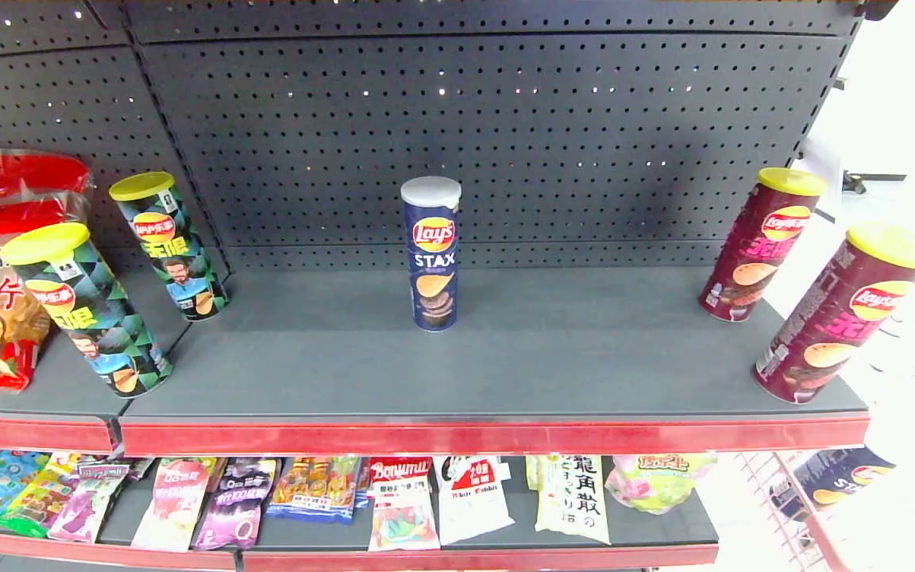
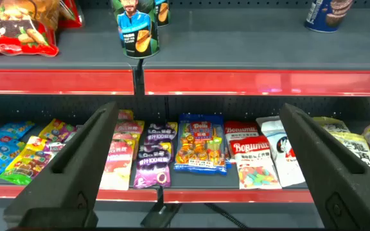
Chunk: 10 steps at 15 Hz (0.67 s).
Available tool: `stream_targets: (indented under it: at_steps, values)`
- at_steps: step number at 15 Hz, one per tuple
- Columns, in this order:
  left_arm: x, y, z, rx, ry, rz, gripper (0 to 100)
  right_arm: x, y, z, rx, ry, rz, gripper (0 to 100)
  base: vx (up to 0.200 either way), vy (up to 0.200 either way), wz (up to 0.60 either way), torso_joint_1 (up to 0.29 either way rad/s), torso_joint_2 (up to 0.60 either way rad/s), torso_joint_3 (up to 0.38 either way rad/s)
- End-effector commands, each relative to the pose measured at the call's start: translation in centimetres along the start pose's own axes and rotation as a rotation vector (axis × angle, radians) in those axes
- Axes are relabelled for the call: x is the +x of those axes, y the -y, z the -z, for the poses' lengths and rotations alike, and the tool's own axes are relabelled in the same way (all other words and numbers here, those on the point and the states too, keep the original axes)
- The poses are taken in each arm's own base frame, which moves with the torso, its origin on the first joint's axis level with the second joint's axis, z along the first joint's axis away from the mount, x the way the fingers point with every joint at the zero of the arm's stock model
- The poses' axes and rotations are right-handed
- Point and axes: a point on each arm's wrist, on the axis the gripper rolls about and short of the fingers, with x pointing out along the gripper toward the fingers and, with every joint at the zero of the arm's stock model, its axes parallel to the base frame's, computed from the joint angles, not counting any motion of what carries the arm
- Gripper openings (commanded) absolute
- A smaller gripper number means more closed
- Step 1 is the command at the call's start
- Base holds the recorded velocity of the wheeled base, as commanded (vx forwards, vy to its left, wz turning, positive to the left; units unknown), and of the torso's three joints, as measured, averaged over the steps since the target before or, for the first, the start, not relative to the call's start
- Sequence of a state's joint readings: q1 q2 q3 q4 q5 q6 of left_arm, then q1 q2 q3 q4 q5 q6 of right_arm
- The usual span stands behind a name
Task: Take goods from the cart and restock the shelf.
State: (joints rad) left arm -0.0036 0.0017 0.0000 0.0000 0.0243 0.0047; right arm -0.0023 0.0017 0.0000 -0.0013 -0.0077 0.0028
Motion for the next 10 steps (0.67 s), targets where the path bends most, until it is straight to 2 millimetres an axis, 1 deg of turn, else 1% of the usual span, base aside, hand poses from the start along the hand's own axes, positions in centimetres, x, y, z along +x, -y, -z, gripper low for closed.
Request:
stream_targets:
  at_steps: [1, 5, 10]
  values:
    - [0.01, 0.0, 0.0, 0.0, -0.001, -0.001, 100, 0.0, 0.0, 0.0, 0.0, 0.0, 0.001, 100, 0.0, 0.0, 0.0, 0.0, 0.0, 0.0]
    - [0.01, 0.0, 0.0, 0.0, -0.001, -0.001, 100, 0.0, 0.0, 0.0, 0.0, 0.0, 0.001, 100, 0.0, 0.0, 0.0, 0.0, 0.0, 0.0]
    - [0.0, 0.0, 0.0, 0.001, 0.0, -0.001, 100, 0.0, -0.01, 0.0, 0.0, 0.0, -0.002, 100, 0.0, -0.2, 0.0, 0.0, 0.0, 0.0]
